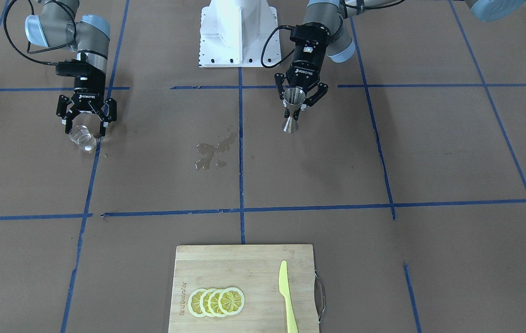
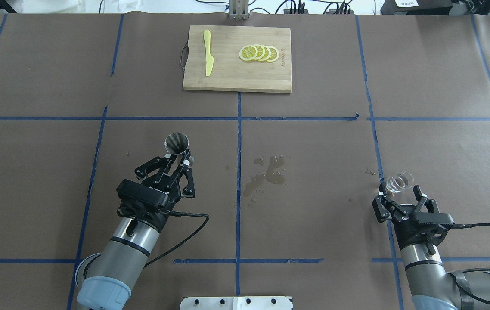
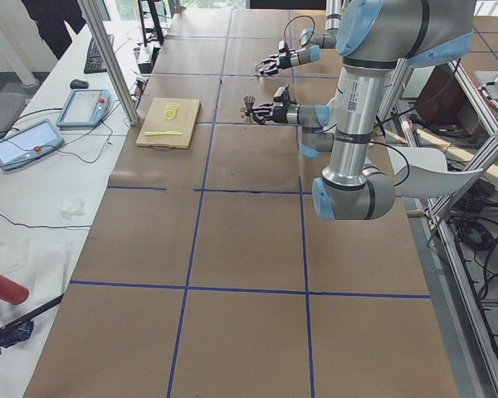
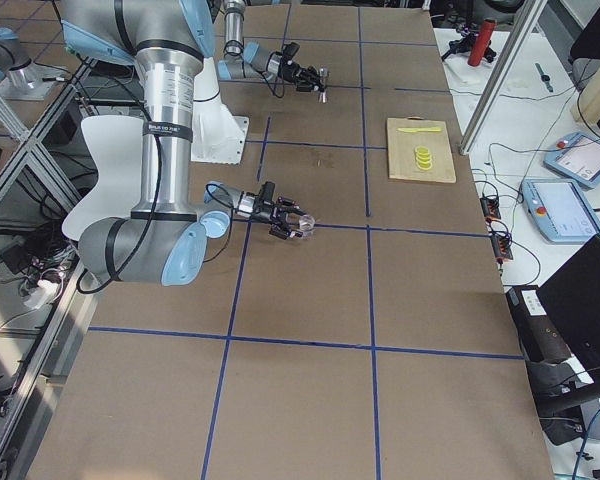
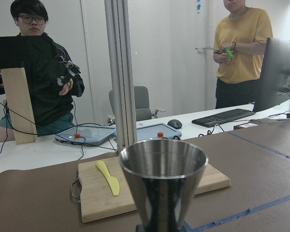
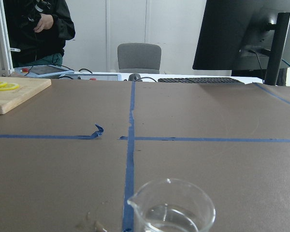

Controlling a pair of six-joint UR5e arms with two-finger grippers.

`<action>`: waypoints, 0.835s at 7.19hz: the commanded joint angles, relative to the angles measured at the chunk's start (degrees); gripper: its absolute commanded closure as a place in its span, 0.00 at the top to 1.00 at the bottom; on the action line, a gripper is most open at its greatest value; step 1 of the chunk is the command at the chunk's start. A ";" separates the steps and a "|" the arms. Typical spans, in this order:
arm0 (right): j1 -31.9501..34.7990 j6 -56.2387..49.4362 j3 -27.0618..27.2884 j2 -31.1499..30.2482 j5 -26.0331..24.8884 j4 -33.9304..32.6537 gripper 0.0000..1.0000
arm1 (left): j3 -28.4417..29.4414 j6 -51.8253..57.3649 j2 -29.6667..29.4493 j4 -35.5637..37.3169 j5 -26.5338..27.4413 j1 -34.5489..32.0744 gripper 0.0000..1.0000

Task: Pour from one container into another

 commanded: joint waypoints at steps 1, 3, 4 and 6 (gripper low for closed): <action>0.14 -0.03 -1.37 1.17 0.09 0.03 0.93 | 0.09 0.00 0.09 0.00 0.00 0.00 0.00; 0.41 -0.03 -1.55 1.17 0.09 0.03 0.89 | 0.09 0.00 0.00 0.00 0.00 0.09 0.00; 0.67 -0.03 -1.55 1.17 0.09 0.03 0.89 | 0.09 0.00 0.00 0.00 0.00 0.09 0.00; 1.02 -0.03 -1.55 1.17 0.09 0.03 0.85 | 0.09 0.00 0.09 0.00 0.00 0.09 0.00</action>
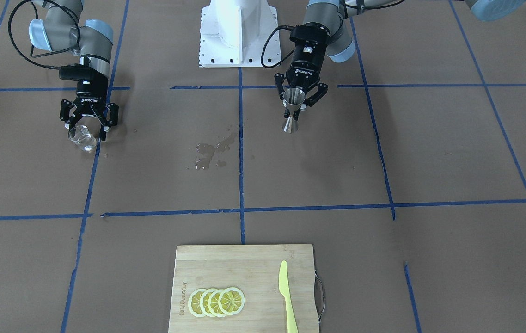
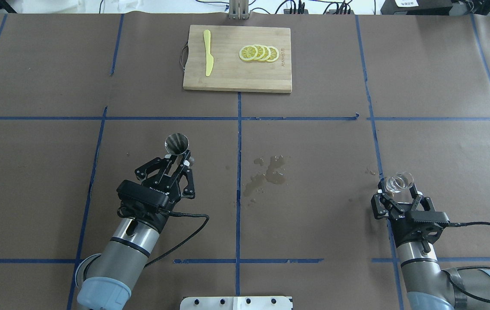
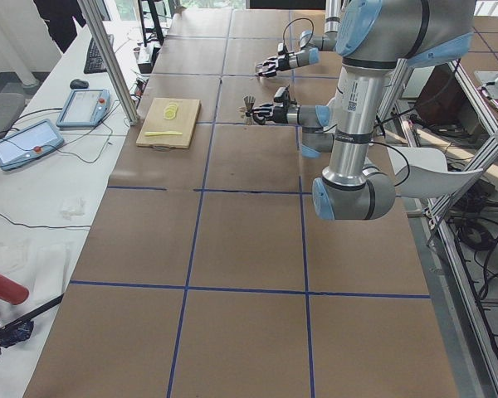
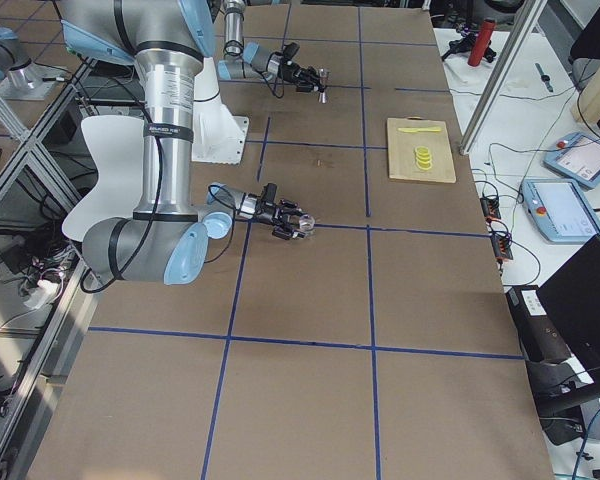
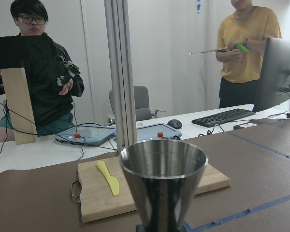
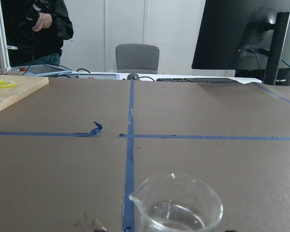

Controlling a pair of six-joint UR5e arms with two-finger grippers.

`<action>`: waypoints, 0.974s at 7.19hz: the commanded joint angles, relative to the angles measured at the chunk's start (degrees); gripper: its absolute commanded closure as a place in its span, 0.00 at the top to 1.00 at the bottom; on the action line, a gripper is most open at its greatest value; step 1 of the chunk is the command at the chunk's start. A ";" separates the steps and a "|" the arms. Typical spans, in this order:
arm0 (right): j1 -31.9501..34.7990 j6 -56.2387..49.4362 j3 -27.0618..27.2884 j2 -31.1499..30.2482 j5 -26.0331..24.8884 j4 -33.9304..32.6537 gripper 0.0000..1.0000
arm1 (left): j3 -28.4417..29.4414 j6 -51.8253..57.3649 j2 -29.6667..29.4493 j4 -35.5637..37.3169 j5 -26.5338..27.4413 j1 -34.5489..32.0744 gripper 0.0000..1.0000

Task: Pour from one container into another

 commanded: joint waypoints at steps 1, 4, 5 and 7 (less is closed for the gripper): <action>0.49 0.00 -0.18 -0.08 0.00 0.00 0.83 | 0.00 0.00 -0.05 0.00 0.00 0.00 0.00; 0.40 0.09 -0.71 0.00 0.00 0.00 0.69 | 0.00 0.00 -0.05 0.00 0.00 0.09 0.00; 0.40 0.09 -0.62 0.00 -0.09 0.00 0.53 | 0.00 0.00 0.03 0.00 0.00 0.09 0.00; 0.49 0.09 -0.71 -0.08 -0.18 0.09 0.20 | -0.09 0.00 -0.05 0.09 0.00 0.09 0.00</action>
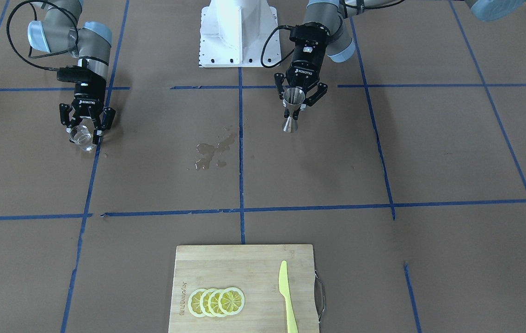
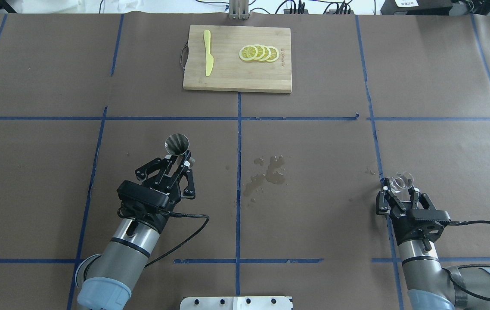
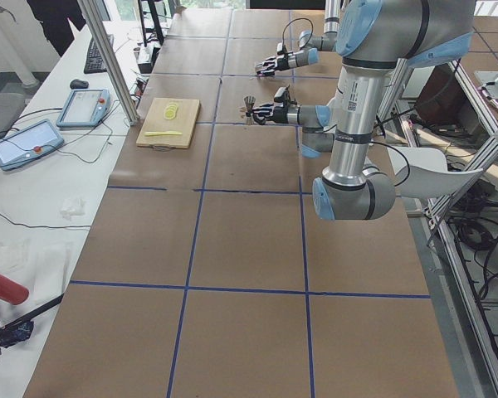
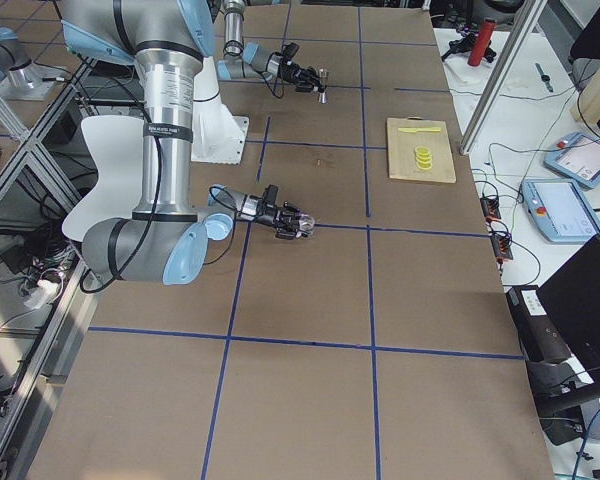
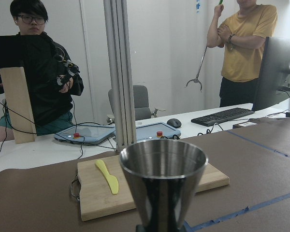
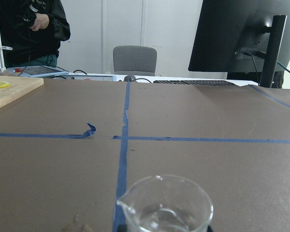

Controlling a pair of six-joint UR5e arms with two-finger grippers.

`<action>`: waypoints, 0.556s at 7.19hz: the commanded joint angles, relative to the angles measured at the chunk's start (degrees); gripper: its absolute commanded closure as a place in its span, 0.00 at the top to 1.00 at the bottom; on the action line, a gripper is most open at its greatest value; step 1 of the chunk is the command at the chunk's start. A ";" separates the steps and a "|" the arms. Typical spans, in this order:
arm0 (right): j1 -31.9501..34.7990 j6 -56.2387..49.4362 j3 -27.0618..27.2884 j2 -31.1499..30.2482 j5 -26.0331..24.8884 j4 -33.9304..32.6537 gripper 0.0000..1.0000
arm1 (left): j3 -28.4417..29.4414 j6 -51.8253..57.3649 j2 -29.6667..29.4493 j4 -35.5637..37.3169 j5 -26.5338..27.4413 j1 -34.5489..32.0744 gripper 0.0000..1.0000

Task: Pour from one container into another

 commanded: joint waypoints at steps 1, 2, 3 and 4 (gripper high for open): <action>0.12 0.00 0.11 -0.08 -0.04 0.07 0.11 | -0.07 0.00 -0.02 0.03 0.00 0.00 0.00; 0.29 0.00 0.38 0.01 -0.04 0.07 0.10 | -0.07 0.00 -0.02 0.03 0.00 0.00 0.00; 0.99 -0.70 1.86 0.18 -0.04 0.59 0.10 | -0.16 0.00 -0.02 0.03 0.00 0.00 0.00; 1.26 -1.75 4.31 0.19 -0.13 0.60 0.08 | -0.07 0.00 -0.02 0.03 0.00 0.00 0.00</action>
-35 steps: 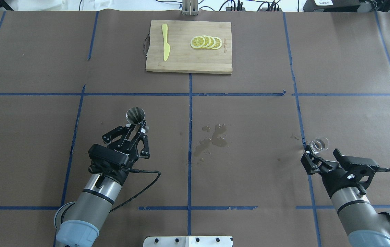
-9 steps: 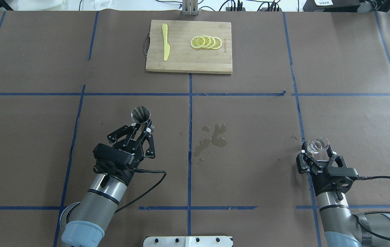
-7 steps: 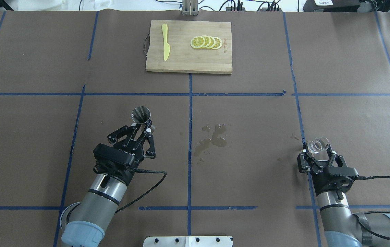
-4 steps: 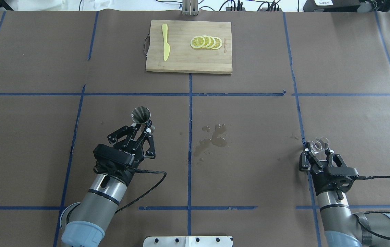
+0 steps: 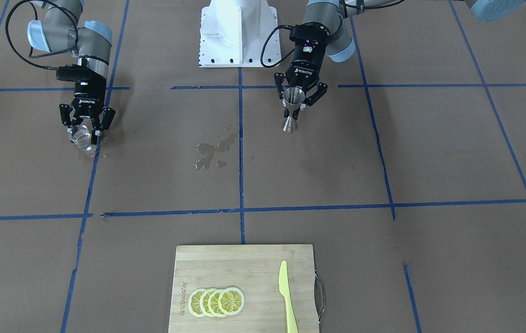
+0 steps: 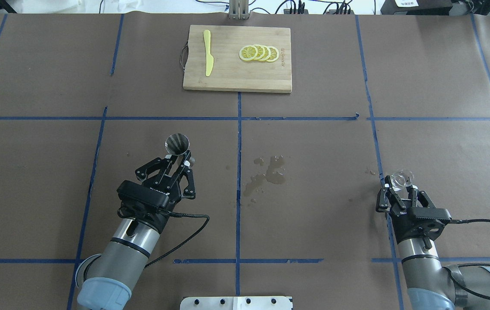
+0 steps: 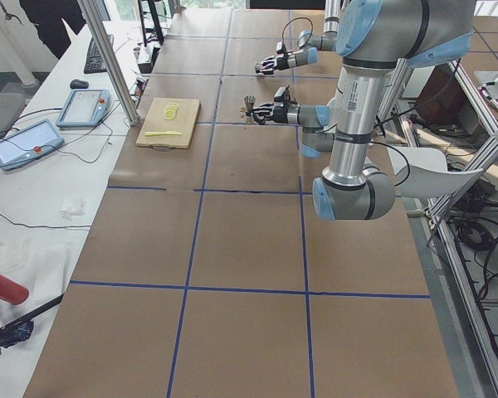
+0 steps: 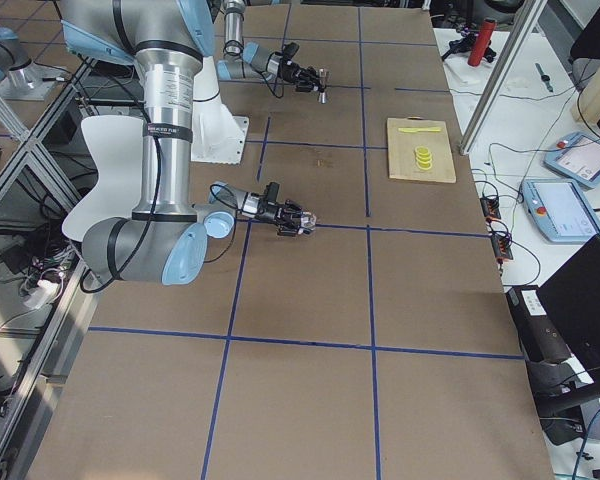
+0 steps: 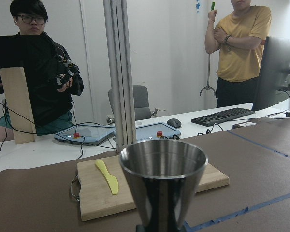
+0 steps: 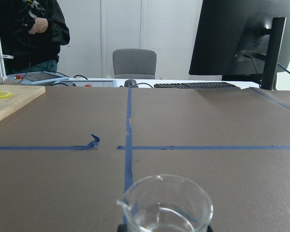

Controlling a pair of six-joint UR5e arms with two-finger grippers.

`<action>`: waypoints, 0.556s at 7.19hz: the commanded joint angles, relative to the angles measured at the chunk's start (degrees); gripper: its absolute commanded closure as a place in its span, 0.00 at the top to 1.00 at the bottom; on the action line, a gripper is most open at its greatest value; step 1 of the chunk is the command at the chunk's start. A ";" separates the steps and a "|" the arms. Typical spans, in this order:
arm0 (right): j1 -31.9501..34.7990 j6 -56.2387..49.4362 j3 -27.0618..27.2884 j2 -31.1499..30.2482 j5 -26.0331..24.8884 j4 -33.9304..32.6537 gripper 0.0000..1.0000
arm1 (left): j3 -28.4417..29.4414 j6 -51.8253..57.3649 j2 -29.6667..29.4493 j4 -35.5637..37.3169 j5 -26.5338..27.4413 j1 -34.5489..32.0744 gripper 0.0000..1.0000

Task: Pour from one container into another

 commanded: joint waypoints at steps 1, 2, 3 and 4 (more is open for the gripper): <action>0.88 -4.24 4.74 0.16 -0.07 0.17 0.07 | 0.13 0.00 0.00 0.00 0.00 0.00 0.00; 0.97 -9.24 6.59 0.16 -0.07 0.08 0.05 | 0.21 0.09 0.00 0.00 0.00 0.00 0.00; 0.98 -10.68 6.78 0.16 -0.33 0.08 0.05 | 0.13 1.65 0.00 -0.26 0.00 0.00 0.00; 0.89 -10.78 8.00 0.25 -0.42 0.17 0.10 | 0.13 1.76 -0.61 -0.18 0.00 0.00 0.00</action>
